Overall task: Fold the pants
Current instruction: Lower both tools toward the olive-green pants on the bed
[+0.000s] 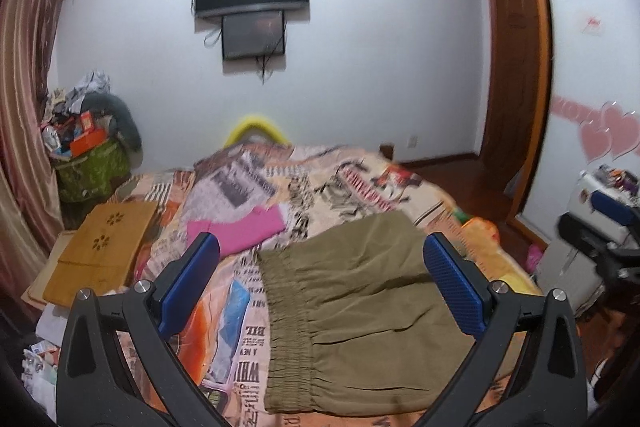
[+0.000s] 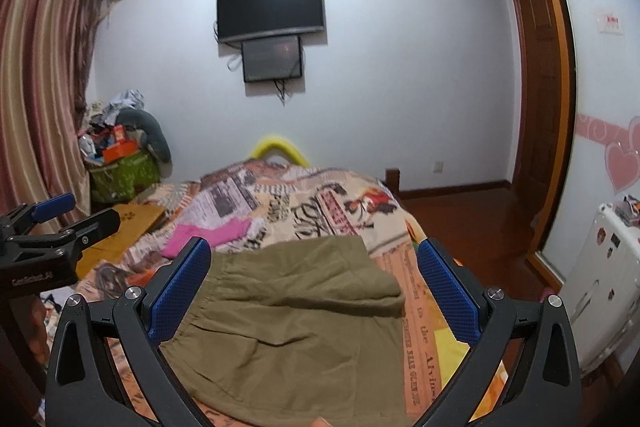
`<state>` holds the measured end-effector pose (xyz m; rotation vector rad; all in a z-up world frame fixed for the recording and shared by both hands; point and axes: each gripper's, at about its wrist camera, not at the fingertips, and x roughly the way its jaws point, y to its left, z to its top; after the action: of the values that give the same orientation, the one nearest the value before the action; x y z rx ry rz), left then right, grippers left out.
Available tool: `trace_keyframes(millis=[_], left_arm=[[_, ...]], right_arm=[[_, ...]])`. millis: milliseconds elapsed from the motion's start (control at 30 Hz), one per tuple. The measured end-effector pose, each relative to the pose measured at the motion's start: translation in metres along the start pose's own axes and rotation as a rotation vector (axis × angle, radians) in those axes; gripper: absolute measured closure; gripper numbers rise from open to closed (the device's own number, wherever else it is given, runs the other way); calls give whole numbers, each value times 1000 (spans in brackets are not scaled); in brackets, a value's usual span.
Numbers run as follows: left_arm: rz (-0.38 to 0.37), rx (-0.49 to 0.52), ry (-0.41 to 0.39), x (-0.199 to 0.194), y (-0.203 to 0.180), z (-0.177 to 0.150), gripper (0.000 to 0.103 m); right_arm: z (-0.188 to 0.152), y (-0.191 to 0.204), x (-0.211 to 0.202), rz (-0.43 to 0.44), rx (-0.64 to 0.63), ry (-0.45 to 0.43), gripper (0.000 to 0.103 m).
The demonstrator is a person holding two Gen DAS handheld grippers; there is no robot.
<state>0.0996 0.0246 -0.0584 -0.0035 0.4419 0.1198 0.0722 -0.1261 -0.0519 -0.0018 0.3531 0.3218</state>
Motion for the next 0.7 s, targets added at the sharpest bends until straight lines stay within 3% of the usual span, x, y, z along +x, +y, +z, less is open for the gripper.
trace_keyframes(millis=[333, 500, 700], left_arm=[[37, -34, 222, 104, 31, -31, 0], [7, -24, 336, 149, 42, -51, 0], [-27, -20, 487, 191, 53, -73, 24]], right_arm=[[-32, -41, 59, -91, 37, 199, 0], [-51, -67, 89, -147, 41, 304, 0], [-73, -96, 126, -152, 73, 423, 1]])
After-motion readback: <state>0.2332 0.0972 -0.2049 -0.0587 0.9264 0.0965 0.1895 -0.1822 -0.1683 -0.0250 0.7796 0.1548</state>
